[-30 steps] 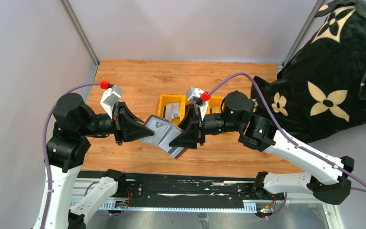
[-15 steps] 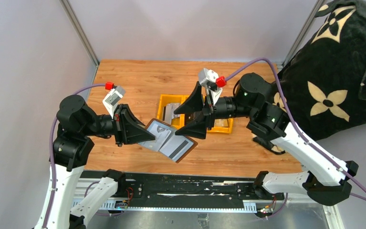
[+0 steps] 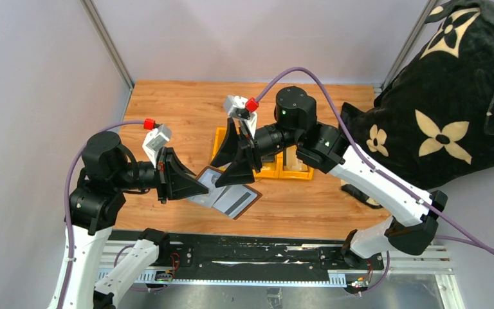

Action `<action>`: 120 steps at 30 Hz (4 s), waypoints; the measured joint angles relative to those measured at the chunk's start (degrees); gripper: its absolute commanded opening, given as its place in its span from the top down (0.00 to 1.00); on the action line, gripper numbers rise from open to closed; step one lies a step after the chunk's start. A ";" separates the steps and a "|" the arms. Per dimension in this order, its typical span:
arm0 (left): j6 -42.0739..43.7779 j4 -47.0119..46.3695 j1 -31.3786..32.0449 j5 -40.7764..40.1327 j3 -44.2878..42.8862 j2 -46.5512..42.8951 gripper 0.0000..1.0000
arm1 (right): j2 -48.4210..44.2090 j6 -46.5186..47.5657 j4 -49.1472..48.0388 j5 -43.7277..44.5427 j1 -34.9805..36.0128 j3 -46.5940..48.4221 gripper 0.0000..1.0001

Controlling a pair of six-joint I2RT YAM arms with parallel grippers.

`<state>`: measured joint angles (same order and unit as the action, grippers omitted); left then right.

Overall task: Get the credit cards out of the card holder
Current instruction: Remove the credit card from the card holder.

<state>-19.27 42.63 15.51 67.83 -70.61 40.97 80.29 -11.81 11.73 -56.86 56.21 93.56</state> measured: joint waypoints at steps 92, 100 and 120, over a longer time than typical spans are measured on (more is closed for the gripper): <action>-15.54 -16.00 -8.74 -21.86 8.04 2.51 1.00 | -12.26 -32.46 -32.26 23.47 -3.19 -29.14 0.53; -24.96 -23.45 -9.57 -18.88 9.77 2.29 1.00 | -6.05 -40.89 -40.89 21.33 -2.93 -32.70 0.55; -36.98 -32.70 -10.19 -15.63 12.24 0.44 0.99 | 2.89 -58.29 -67.52 21.03 -2.93 -34.58 0.90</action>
<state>-56.25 9.93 5.32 52.21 -58.37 41.41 83.18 -70.11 -55.79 -35.83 53.28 58.98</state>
